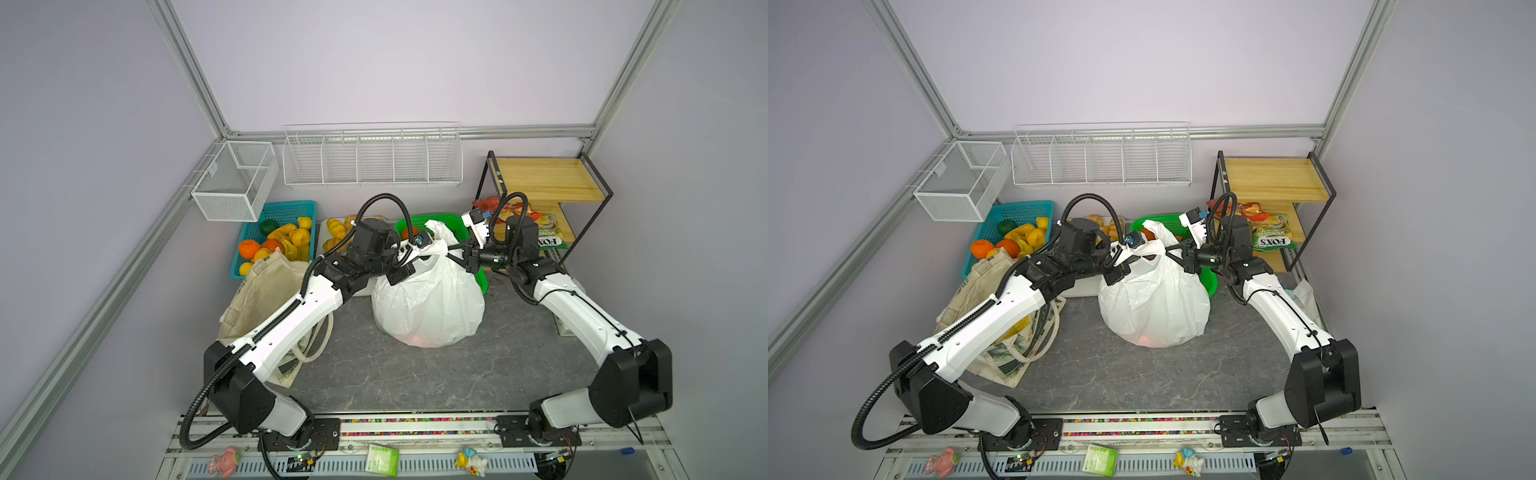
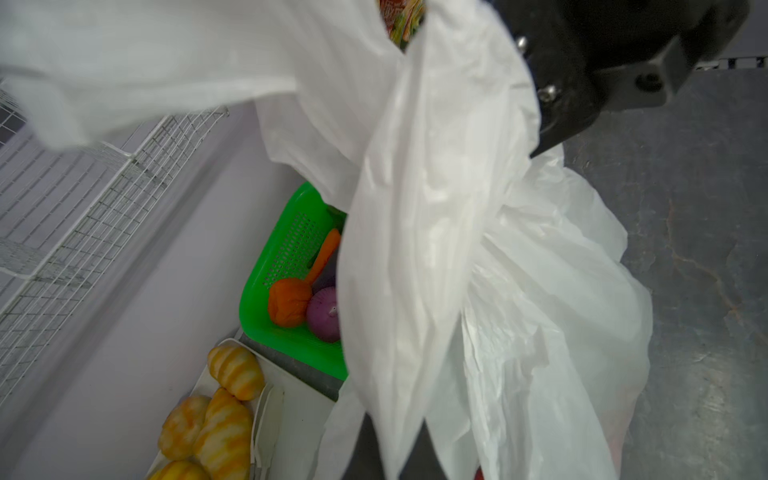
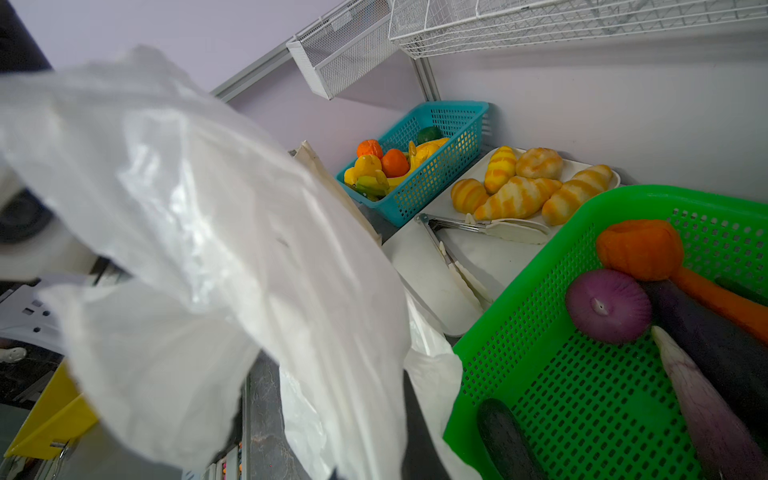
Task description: Place the mixed food into the grocery bags and tie them
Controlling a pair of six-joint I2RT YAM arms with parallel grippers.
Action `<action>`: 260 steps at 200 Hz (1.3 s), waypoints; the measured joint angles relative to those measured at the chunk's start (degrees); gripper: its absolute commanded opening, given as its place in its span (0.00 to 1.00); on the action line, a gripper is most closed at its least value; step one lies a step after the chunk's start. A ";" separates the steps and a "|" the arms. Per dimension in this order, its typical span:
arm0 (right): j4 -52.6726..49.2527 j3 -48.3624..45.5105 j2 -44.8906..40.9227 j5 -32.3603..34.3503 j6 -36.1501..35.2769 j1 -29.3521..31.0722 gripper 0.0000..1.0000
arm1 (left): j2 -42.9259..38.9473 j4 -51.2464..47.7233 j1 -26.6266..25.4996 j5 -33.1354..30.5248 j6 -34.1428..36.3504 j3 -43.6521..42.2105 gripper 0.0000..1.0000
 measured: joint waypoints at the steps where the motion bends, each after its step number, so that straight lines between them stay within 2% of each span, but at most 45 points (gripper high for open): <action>1: 0.11 -0.07 0.00 -0.11 -0.07 0.00 0.12 | 0.15 -0.26 -0.02 -0.09 0.15 0.24 0.00; 75: 4.48 -2.84 0.00 -1.27 -1.18 0.00 0.19 | 5.81 -7.21 -0.72 -0.81 2.25 10.86 0.00; 147: 10.19 -5.84 -0.11 -3.58 -0.55 0.20 0.48 | 7.98 -7.85 -1.84 -2.05 2.10 11.54 0.00; 197: 12.35 -6.73 -0.35 -3.72 -0.42 0.50 0.60 | 8.31 -7.58 -1.92 -3.32 0.00 11.67 0.00; 260: 16.26 -7.56 -0.96 -3.04 1.66 0.90 0.61 | 9.03 -7.58 -2.12 -4.39 -0.50 11.67 0.00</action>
